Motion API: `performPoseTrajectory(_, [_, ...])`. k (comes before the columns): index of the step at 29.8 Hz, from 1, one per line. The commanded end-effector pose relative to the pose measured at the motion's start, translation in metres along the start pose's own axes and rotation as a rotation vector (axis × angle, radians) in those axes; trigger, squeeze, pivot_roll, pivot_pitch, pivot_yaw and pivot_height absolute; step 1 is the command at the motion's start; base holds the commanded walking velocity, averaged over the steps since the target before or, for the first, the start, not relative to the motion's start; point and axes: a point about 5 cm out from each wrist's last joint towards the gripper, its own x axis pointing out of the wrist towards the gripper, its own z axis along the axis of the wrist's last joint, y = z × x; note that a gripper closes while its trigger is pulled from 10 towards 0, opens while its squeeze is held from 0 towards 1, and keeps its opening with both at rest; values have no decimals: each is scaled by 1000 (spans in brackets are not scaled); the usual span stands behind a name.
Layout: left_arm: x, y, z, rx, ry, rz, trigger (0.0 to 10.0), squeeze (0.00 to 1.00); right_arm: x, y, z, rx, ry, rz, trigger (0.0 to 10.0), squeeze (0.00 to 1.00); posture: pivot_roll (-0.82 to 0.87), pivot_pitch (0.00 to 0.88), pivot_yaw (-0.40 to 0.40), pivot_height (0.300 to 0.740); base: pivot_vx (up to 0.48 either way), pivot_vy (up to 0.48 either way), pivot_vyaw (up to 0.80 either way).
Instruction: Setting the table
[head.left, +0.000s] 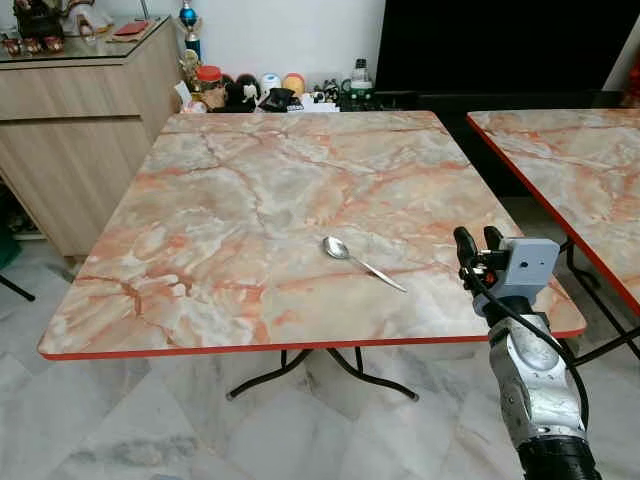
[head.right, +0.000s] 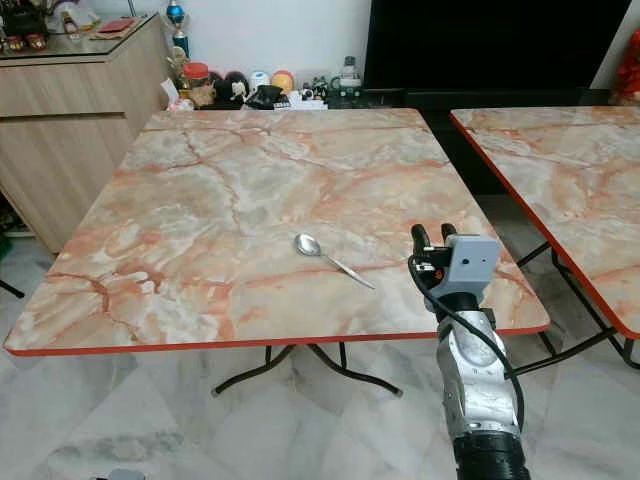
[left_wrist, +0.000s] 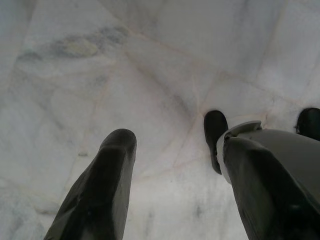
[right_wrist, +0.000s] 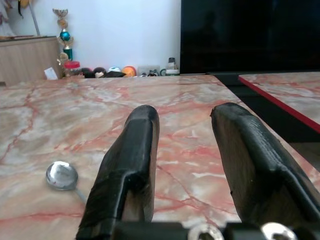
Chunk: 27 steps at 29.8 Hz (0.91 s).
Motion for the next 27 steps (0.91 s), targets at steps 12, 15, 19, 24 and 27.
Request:
performPoseTrajectory(12, [1, -5, 3, 11, -21, -13, 10000, 0, -2, 3, -3, -45, 21, 35, 10000, 0, 26, 91, 16, 740, 309, 0, 0])
performPoseTrajectory(15, [1, -5, 4, 11, -25, -13, 10000, 0, -2, 6, -2, -62, 16, 56, 10000, 0, 25, 90, 17, 740, 342, 0, 0])
performPoseTrajectory(19, [1, -5, 5, 12, -28, -13, 10000, 0, -2, 10, -2, -72, 15, 80, 10000, 0, 25, 91, 16, 740, 343, 0, 402])
performPoseTrajectory(24, [1, -5, 6, 23, -29, -11, 10000, 0, -4, 14, -3, -56, 17, 116, 10000, 0, 24, 92, 14, 740, 255, 0, 746])
performPoseTrajectory(27, [1, -6, 6, 19, -31, -15, 10000, 0, -6, 19, -5, -53, 31, 167, 10000, 0, 21, 93, 13, 740, 0, 0, 202])
